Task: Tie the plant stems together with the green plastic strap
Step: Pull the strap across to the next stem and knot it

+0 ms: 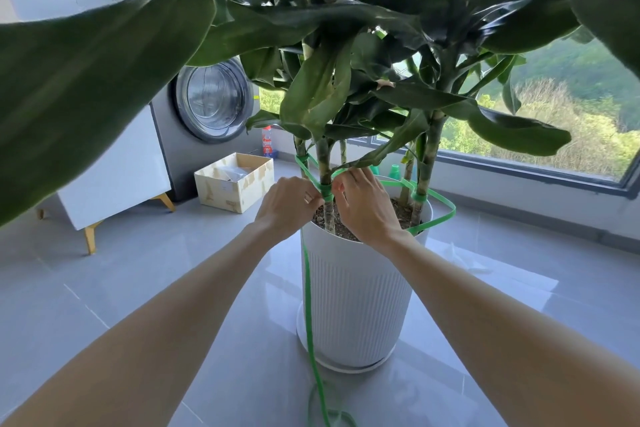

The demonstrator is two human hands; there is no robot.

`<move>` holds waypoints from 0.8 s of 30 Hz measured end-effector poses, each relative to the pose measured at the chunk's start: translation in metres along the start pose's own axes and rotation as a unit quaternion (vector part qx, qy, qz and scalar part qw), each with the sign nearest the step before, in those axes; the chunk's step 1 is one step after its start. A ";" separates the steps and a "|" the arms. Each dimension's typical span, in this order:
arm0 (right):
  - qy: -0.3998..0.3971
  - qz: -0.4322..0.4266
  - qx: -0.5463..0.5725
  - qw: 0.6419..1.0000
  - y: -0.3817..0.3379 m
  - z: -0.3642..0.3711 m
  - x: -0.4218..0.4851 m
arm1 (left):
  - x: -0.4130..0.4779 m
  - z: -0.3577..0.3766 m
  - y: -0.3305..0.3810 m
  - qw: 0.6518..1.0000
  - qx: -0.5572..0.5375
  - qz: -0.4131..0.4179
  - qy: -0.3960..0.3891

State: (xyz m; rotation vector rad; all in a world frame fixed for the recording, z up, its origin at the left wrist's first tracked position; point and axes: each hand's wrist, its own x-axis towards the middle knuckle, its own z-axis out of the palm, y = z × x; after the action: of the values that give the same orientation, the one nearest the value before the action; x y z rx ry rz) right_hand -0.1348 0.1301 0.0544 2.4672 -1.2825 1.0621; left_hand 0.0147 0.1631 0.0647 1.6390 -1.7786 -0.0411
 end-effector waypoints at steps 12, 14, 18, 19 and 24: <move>-0.009 0.018 0.011 1.000 0.000 0.003 0.001 | 0.000 0.014 -0.012 0.993 -0.085 0.071 0.051; -0.009 0.019 0.013 1.000 0.001 0.004 0.001 | -0.002 0.014 -0.012 0.992 -0.092 0.072 0.055; -0.005 0.019 0.014 1.000 0.001 0.004 0.001 | -0.003 0.018 -0.010 0.990 -0.105 0.052 0.076; -0.004 0.019 0.016 1.000 0.001 0.004 0.001 | -0.003 0.019 -0.009 0.989 -0.112 0.043 0.081; 0.000 0.014 0.021 1.000 0.001 0.005 0.001 | -0.001 0.021 -0.007 0.987 -0.141 -0.002 0.076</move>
State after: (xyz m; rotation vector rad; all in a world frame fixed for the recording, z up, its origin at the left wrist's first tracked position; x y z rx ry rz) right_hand -0.1327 0.1270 0.0512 2.4876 -1.3106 1.1070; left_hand 0.0104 0.1535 0.0453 1.4039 -1.5743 -0.1587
